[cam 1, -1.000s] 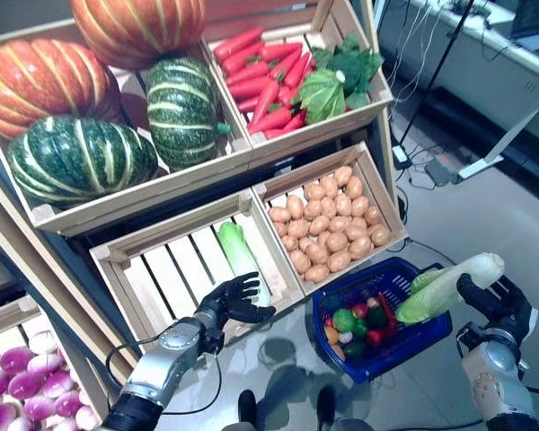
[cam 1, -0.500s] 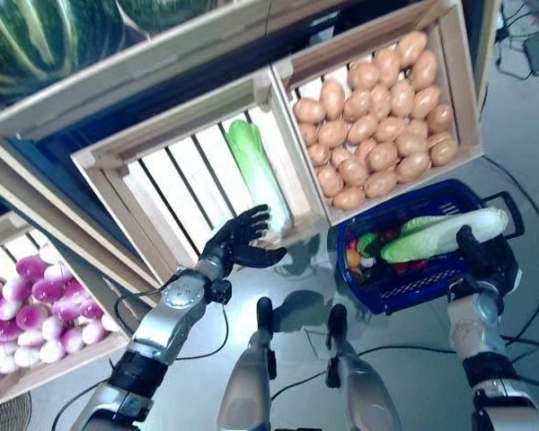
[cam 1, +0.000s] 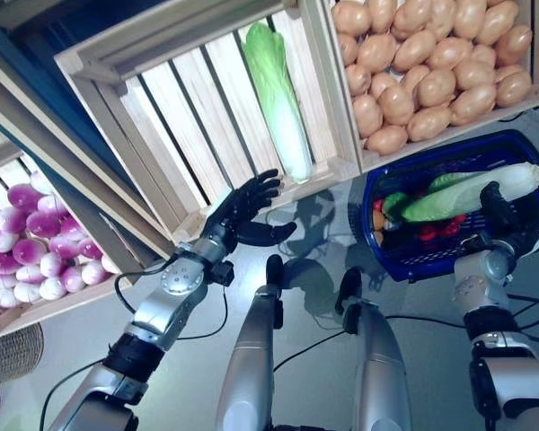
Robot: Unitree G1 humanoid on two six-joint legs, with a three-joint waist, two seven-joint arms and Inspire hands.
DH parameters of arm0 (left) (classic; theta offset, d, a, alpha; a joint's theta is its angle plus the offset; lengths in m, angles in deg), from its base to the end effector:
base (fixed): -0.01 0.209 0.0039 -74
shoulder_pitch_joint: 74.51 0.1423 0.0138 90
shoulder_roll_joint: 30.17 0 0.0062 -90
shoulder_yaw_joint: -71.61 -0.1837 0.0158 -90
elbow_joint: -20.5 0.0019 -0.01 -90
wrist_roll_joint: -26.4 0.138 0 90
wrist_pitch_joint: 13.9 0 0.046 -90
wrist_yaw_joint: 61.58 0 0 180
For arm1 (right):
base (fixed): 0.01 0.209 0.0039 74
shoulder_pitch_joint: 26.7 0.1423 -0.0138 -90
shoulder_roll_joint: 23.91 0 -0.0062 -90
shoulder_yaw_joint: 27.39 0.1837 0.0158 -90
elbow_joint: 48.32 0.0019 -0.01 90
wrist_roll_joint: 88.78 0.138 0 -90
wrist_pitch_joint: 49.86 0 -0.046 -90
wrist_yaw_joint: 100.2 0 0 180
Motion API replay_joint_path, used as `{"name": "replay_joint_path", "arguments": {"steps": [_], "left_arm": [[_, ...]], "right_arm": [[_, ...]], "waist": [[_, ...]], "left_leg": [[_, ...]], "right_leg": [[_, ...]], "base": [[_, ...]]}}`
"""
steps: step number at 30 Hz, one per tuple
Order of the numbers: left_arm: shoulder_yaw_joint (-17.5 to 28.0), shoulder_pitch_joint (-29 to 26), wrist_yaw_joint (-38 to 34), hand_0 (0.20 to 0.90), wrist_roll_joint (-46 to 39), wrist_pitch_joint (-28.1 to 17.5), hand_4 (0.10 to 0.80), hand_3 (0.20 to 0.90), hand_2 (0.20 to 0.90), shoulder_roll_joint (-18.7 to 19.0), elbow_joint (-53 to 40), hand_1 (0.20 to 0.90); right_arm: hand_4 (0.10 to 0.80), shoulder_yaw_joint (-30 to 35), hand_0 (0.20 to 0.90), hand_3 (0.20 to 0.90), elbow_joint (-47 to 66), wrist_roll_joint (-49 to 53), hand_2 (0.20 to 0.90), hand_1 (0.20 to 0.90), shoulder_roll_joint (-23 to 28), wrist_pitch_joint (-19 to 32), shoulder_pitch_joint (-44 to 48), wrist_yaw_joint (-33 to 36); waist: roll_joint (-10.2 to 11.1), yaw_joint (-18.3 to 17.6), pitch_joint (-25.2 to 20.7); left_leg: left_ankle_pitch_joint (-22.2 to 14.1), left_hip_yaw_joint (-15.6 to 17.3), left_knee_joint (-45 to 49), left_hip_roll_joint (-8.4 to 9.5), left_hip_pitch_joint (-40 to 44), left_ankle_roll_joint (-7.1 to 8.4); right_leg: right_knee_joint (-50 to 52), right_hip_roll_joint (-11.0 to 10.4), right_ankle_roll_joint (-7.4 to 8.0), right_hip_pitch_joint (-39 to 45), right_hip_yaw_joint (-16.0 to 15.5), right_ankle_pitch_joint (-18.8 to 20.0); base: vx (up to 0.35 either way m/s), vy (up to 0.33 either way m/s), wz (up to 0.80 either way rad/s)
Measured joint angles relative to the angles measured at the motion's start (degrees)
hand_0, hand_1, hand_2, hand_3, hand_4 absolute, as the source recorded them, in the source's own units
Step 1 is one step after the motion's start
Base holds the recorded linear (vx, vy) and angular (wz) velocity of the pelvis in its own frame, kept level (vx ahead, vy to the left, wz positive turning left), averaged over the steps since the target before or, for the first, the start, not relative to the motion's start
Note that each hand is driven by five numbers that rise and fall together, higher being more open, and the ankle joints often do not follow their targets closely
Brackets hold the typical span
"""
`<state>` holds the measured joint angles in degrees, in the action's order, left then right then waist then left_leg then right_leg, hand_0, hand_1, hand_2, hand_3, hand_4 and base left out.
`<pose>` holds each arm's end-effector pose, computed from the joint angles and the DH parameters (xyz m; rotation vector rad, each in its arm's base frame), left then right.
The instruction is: Put vegetables into the basket
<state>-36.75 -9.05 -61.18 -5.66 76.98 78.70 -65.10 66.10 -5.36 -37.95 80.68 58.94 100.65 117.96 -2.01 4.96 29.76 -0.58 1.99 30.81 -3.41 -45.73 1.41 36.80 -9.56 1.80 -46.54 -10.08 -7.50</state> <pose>0.2707 0.1874 0.1279 0.1228 -0.1583 -0.3304 0.3038 -0.2852 0.1186 0.5034 -0.1613 -0.9939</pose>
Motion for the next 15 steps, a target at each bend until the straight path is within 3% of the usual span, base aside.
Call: {"name": "replay_joint_path", "arguments": {"steps": [6, 15], "left_arm": [[0.0, -1.9, 0.1, 0.9, -1.5, -0.7, 0.8, 0.9, 0.9, 2.1, -0.8, 0.9], [-0.6, -2.5, 0.6, 0.9, -2.0, -0.6, 0.8, 0.9, 0.9, 2.2, -1.0, 0.9]], "right_arm": [[0.4, -0.3, 0.3, 0.3, -0.7, -0.9, 0.3, 0.3, 1.3, -4.0, 0.5, 2.5], [0.4, -3.2, 0.3, 0.3, -2.3, -0.9, 0.3, 0.3, 1.3, -7.2, 2.4, 2.5]], "waist": [[-0.1, 0.0, 0.0], [-0.3, 0.6, 0.1]], "left_leg": [[-0.1, -0.2, 3.0, 0.59, -4.9, -0.2], [-0.2, -0.3, 3.3, 0.77, -5.0, -0.22]], "right_leg": [[3.5, -0.8, -0.08, -5.0, 0.5, -0.1], [3.5, -1.0, -0.12, -5.3, 0.5, -0.1]], "base": [[-0.01, -0.007, 0.02], [0.003, 0.0, -0.01]]}}
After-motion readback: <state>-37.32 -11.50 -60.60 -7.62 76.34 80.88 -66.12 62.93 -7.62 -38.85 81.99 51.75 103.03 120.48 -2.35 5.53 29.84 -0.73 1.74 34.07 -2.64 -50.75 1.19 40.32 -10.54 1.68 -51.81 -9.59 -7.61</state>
